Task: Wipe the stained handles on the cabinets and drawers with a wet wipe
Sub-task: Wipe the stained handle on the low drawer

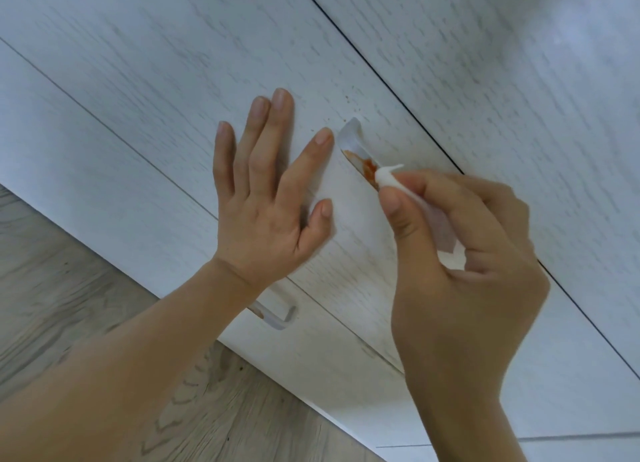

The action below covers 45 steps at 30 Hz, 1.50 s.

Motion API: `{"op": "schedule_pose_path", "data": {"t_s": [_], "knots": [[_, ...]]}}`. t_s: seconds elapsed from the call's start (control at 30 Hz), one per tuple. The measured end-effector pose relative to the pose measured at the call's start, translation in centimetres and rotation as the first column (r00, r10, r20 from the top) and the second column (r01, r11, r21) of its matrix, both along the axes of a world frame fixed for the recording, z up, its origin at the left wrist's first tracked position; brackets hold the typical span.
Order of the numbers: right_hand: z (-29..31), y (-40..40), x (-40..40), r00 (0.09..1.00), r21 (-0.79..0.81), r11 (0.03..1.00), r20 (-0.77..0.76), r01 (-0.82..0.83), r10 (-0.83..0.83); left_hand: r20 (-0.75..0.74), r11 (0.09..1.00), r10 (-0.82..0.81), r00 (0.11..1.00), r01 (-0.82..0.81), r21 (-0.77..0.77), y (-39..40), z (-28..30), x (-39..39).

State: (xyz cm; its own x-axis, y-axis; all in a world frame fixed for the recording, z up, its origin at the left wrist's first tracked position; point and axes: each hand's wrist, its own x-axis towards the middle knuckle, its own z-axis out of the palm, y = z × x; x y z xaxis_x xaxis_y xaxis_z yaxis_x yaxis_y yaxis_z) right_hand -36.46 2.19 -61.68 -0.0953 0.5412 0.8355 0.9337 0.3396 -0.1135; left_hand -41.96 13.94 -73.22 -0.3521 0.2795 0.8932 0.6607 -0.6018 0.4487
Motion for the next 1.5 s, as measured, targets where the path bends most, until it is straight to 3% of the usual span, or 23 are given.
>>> {"op": "schedule_pose_path", "data": {"t_s": [0.2, 0.47, 0.73, 0.9, 1.5], "knots": [[-0.1, -0.5, -0.1, 0.99, 0.054, 0.998, 0.141, -0.019, 0.011, -0.003, 1.0, 0.019, 1.0, -0.019, 0.008, 0.1, 0.0, 0.1], [-0.5, 0.5, 0.2, 0.998, 0.116, 0.992, 0.05, -0.055, 0.05, 0.0, 1.0, 0.013, 1.0, -0.013, 0.012, 0.2, 0.0, 0.1], [-1.2, 1.5, 2.3, 0.937, 0.278, 0.955, 0.35, -0.107, 0.003, 0.001, 1.0, 0.019, 1.0, -0.019, 0.018, 0.2, -0.1, 0.1], [-1.6, 2.1, 1.4, 0.96, 0.274, 0.949, 0.269, -0.153, 0.077, 0.003, 0.999, 0.025, 1.0, -0.025, 0.024, 0.3, -0.2, 0.2], [-1.2, 1.7, -0.3, 0.991, 0.255, 0.962, 0.11, -0.099, 0.073, -0.005, 1.0, 0.0, 1.0, 0.0, -0.003, 0.1, 0.0, 0.0]]}}
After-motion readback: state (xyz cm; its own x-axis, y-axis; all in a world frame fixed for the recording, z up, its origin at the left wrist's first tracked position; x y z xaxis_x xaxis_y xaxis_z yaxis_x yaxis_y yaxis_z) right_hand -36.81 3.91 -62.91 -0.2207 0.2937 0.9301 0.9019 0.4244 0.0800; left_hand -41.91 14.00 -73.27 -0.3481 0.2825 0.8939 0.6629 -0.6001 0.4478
